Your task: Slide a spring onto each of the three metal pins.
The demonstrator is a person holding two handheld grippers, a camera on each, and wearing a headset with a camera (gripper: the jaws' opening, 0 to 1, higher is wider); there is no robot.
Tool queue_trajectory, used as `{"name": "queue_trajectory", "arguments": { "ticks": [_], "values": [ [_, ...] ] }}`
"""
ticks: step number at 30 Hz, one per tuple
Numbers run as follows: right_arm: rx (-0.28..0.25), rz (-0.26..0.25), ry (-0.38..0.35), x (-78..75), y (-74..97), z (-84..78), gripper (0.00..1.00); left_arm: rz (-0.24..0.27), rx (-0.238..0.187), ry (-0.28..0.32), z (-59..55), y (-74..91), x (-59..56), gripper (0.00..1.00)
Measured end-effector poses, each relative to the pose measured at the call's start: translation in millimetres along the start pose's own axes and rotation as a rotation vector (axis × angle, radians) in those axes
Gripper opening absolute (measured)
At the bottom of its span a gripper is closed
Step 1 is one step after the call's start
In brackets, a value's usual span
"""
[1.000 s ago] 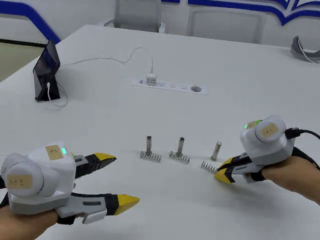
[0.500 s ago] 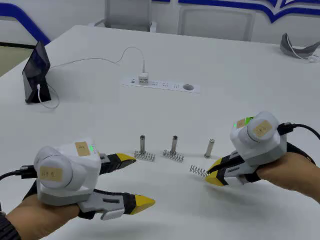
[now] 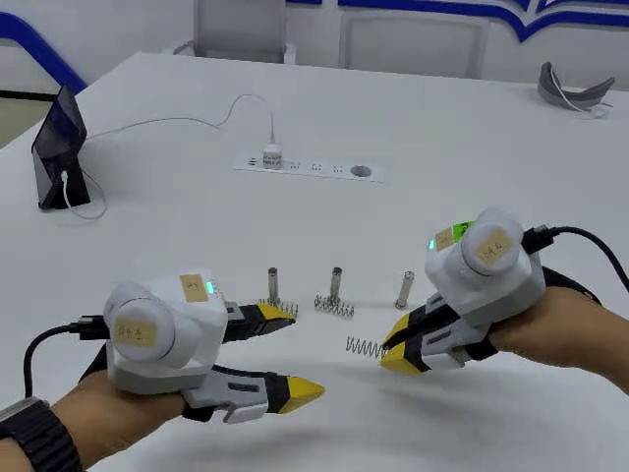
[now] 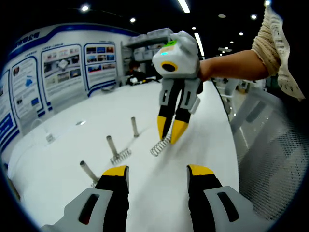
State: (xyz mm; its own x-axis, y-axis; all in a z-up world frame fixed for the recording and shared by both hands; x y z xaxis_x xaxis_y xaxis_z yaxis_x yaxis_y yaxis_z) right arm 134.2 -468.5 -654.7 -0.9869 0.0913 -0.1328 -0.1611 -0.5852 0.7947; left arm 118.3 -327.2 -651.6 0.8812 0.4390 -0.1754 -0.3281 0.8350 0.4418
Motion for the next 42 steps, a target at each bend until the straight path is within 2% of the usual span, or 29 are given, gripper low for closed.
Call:
{"name": "queue_trajectory", "arguments": {
  "ticks": [11, 16, 26, 29, 35, 42],
  "values": [
    [0.007, 0.077, 0.087, 13.6, -1.4, 20.3, 0.12, -0.033, 0.03, -0.038, -1.7, -8.0, -10.6, 0.41],
    [0.027, 0.107, 0.124, 19.5, -2.2, 23.2, 0.12, -0.05, 0.042, -0.065, -3.2, -12.1, -16.2, 0.34],
    [0.049, 0.15, 0.148, 25.8, 0.3, 26.3, 0.12, -0.081, 0.06, -0.112, -5.3, -15.8, -23.9, 0.18],
    [0.056, 0.158, 0.151, 27.2, 0.7, 27.3, 0.12, -0.089, 0.062, -0.131, -5.3, -16.5, -26.2, 0.13],
    [0.066, 0.159, 0.165, 29.7, 6.4, 34.4, 0.12, -0.089, 0.075, -0.155, -5.6, -16.8, -26.9, 0.12],
    [0.023, 0.131, 0.186, 28.4, 16.6, 52.3, 0.12, -0.095, 0.081, -0.154, -5.7, -18.0, -28.9, 0.11]
  ]
}}
Point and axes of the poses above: the centre of the closed fingertips' face, and the gripper's own axes: y roughly backward along the fingers, x roughly to its left, z roughly out of its top, the point moved 6 cm from there along y, roughly backward along the fingers, and after that the axes turned 15 degrees about y, right-handed, at the moved point
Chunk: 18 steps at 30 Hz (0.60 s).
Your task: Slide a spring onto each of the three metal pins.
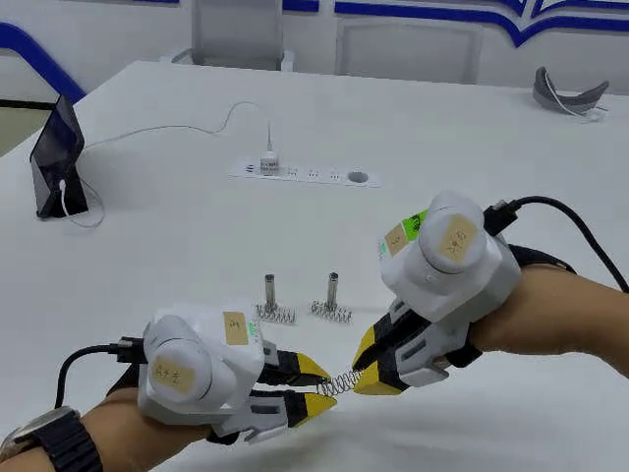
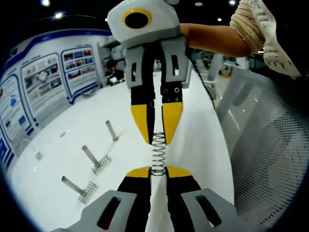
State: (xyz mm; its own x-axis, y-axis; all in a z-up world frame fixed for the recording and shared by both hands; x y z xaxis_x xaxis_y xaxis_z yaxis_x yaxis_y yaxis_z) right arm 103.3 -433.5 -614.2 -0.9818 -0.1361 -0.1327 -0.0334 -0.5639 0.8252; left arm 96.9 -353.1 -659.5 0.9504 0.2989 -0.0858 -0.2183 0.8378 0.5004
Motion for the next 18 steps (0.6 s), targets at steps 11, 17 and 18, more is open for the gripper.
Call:
{"name": "queue_trajectory", "arguments": {
  "ticks": [11, 17, 18],
  "values": [
    [-0.047, -0.025, 0.038, -2.4, 0.6, 19.2, 0.12, 0.001, -0.013, 0.012, 2.8, 0.5, -1.9, 0.11],
    [-0.064, -0.033, 0.049, -4.0, -0.8, 22.7, 0.12, 0.003, -0.028, 0.049, 2.0, 2.9, 0.1, 0.1],
    [-0.07, -0.036, 0.05, -4.6, -0.6, 23.5, 0.12, 0.004, -0.034, 0.055, 2.2, 3.6, 0.8, 0.1]
  ]
}}
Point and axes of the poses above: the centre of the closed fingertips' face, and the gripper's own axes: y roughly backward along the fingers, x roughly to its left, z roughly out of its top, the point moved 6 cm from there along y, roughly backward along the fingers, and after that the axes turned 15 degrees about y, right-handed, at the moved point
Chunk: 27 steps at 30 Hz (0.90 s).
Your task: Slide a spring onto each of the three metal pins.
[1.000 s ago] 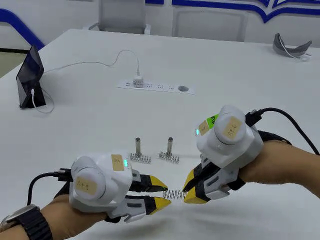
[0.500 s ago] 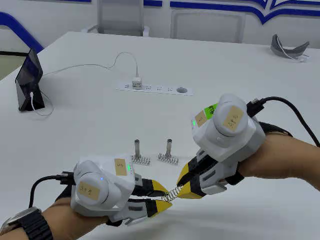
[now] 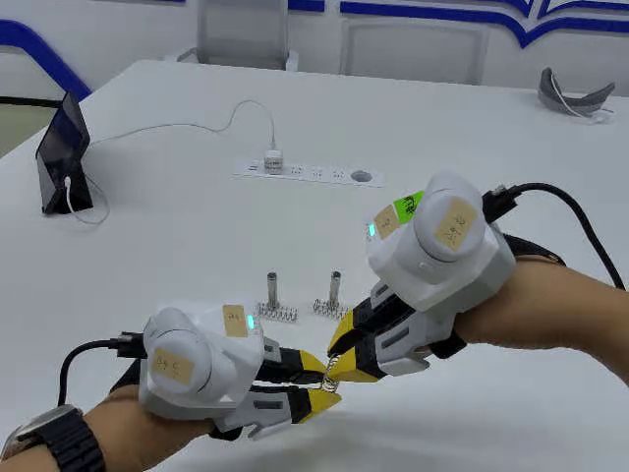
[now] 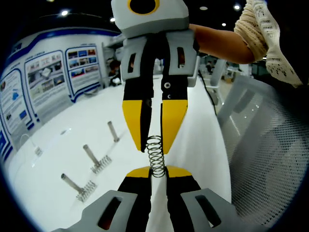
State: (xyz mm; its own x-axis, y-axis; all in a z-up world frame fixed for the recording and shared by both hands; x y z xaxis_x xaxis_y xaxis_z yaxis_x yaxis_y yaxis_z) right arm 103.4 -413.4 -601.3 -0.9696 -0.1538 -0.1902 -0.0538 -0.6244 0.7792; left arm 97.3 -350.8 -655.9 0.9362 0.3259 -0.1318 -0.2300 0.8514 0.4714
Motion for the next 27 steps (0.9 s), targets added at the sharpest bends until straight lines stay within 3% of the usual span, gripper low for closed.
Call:
{"name": "queue_trajectory", "arguments": {
  "ticks": [2, 5, 8, 27],
  "values": [
    [-0.023, -0.002, -0.012, -0.3, 1.0, 2.3, 0.16, 0.004, -0.004, 0.008, -0.5, 0.7, 1.4, 0.1],
    [-0.013, -0.018, -0.01, -1.7, 1.0, 0.2, 0.17, 0.006, -0.004, 0.016, -1.1, 1.2, 1.8, 0.1],
    [-0.009, -0.025, -0.017, -2.0, -0.4, -2.8, 0.17, 0.002, -0.042, 0.05, 1.9, 3.2, 3.8, 0.1],
    [-0.039, -0.07, -0.085, -8.5, 0.3, -0.6, 0.12, 0.012, -0.087, 0.054, 8.6, 5.0, 8.3, 0.12]
  ]
}}
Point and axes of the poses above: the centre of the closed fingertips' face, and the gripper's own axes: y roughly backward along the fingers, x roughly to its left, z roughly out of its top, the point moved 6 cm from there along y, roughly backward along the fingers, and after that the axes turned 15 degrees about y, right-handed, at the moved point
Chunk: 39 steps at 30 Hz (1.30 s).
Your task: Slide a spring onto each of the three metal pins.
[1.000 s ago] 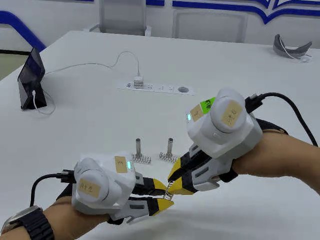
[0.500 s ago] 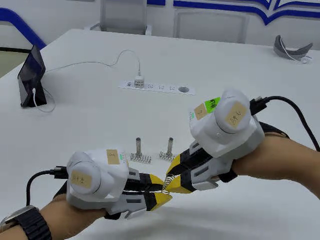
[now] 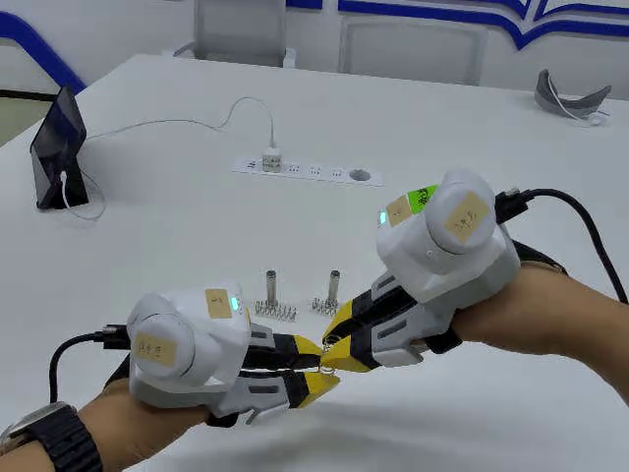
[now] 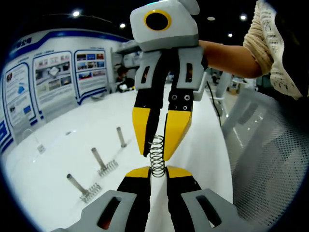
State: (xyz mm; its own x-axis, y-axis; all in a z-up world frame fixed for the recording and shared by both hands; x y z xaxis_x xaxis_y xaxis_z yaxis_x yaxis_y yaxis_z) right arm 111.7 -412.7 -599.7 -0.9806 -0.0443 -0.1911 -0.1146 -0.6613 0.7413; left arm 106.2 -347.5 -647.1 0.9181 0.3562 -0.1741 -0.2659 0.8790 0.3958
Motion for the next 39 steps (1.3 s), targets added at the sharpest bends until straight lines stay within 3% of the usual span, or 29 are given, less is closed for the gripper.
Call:
{"name": "queue_trajectory", "arguments": {
  "ticks": [12, 22, 39],
  "values": [
    [0.013, -0.034, -0.017, -8.1, 9.9, -7.9, 0.12, 0.03, -0.019, 0.041, 0.8, 5.5, 5.9, 0.32],
    [0.024, -0.076, -0.052, -18.2, 25.0, -21.8, 0.12, 0.099, -0.033, 0.095, -7.6, 20.2, 16.5, 0.48],
    [0.037, -0.167, -0.123, -39.6, 54.5, -49.1, 0.12, 0.206, -0.064, 0.163, -20.4, 50.3, 30.3, 0.58]
  ]
}}
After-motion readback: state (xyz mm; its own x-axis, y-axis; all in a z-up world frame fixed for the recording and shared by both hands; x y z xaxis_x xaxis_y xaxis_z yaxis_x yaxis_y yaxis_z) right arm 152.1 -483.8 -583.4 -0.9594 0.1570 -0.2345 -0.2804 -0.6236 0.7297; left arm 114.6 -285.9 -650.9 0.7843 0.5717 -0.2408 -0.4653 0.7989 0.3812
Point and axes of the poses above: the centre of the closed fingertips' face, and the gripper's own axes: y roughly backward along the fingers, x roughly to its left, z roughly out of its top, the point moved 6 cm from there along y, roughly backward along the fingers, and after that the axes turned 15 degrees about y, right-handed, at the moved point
